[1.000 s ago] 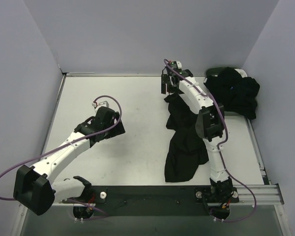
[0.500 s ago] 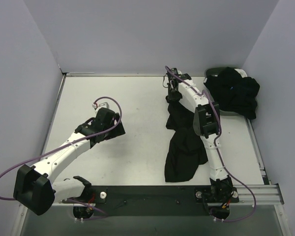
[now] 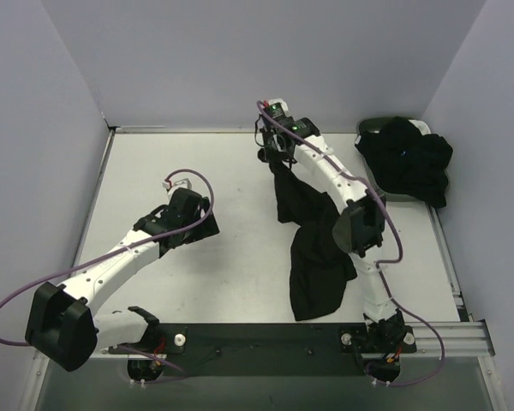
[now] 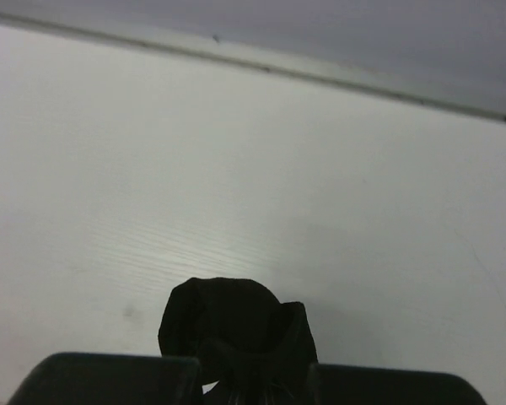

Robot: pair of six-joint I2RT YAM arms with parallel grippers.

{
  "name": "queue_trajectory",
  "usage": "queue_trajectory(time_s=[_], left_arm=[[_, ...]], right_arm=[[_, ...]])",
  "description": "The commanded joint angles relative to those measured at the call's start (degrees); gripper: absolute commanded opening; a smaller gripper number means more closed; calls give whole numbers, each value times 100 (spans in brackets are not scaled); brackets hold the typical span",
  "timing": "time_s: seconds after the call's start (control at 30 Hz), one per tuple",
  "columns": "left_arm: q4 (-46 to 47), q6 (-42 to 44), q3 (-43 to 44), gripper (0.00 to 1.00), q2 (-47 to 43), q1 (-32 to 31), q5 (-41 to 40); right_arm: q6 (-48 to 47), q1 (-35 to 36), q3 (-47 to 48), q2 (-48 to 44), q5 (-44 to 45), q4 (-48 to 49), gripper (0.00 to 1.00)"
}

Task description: Fold and stack the t-shirts

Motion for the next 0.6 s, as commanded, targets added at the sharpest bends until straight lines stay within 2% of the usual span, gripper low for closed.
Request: queue_trajectory(time_s=[0.0, 0.17, 0.3, 0.57], left_arm=[[371, -79, -68, 91, 31, -6, 51], [529, -123, -94, 91, 40, -32, 139], [617, -149, -94, 91, 110, -85, 210], [661, -149, -68, 91, 119, -190, 148]], right_arm=[[50, 538, 528, -2100, 141, 61, 0], [323, 706, 55, -3726, 422, 166, 0], [359, 680, -1420, -5237, 1229, 929, 0], [727, 320, -4646, -7409, 3012, 888, 0]])
